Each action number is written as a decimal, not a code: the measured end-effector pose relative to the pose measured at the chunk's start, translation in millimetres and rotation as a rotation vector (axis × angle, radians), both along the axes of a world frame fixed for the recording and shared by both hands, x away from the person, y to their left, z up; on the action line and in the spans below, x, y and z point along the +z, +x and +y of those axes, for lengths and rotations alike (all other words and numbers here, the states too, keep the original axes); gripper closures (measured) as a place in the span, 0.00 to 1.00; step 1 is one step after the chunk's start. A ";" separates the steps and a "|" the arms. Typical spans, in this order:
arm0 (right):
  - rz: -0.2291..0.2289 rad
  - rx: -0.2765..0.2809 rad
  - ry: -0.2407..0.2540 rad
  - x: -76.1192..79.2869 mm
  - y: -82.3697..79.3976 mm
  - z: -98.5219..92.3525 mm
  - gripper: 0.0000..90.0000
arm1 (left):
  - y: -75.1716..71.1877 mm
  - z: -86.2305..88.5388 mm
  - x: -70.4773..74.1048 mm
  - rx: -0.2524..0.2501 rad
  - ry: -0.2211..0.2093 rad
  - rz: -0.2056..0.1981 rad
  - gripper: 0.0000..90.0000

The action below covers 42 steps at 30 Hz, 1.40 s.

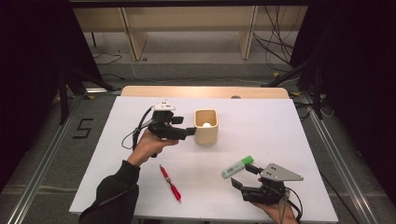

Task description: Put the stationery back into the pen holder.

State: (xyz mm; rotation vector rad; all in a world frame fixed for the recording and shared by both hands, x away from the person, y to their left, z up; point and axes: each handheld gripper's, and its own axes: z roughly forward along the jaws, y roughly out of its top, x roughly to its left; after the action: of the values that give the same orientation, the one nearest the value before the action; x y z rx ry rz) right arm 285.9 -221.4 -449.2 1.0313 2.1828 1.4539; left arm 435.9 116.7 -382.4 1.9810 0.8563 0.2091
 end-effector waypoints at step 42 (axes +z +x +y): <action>0.046 -0.017 -0.086 -1.8 -3.7 25.5 0.30 | -89.0 54.3 -38.9 0.065 -0.132 -0.089 0.20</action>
State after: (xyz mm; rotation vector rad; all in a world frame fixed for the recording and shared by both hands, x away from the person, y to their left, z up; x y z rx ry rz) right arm 282.2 -195.9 -451.0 1.0614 2.2418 1.3285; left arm 346.9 170.9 -421.3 1.8093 0.8561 0.2692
